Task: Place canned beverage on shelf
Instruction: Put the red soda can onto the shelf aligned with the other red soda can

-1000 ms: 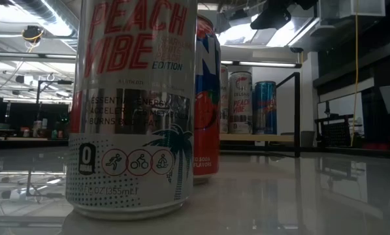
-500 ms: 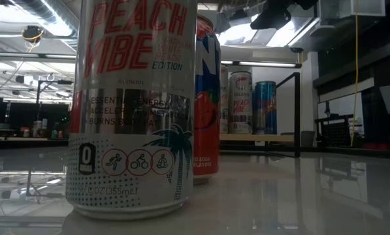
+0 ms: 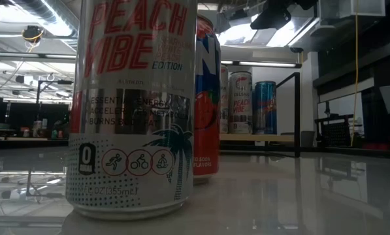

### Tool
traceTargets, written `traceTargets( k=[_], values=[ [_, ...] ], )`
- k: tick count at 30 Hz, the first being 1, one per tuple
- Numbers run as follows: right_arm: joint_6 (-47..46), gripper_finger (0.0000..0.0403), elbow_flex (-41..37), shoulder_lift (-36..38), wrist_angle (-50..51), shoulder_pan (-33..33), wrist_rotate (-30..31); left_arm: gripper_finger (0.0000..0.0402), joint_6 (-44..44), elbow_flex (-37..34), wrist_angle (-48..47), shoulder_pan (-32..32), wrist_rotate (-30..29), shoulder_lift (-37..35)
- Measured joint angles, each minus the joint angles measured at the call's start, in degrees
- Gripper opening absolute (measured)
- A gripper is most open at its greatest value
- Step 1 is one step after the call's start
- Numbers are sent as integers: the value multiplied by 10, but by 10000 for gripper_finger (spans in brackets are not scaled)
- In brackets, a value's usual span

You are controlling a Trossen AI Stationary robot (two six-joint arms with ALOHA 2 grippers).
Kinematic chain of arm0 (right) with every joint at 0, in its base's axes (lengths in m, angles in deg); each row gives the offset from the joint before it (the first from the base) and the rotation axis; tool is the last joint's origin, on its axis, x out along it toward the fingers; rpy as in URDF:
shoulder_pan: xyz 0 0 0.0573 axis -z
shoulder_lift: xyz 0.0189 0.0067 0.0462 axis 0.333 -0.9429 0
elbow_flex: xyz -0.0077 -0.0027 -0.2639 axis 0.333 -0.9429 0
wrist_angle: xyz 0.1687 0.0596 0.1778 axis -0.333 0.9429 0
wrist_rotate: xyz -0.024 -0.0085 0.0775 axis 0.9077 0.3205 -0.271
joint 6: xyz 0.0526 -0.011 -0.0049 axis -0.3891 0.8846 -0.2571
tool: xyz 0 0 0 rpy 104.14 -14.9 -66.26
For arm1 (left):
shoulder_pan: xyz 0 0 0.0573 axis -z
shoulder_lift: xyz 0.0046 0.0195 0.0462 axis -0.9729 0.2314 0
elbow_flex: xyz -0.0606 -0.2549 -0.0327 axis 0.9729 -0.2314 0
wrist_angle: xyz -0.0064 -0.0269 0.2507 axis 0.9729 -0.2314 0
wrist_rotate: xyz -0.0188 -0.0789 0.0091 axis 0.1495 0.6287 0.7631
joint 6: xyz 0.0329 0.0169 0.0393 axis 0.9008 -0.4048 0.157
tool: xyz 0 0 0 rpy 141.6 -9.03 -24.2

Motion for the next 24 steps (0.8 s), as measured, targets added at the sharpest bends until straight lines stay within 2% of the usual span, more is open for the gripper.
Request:
traceTargets(
  k=[17, 24],
  values=[
    [0, 363, 0, 0, 0, 0, 0, 340, -2, -1, 1, 0, -16, 1],
    [0, 363, 0, 0, 0, 0, 0, 340, -42, -1, 1, 0, -35, 1]
  ],
)
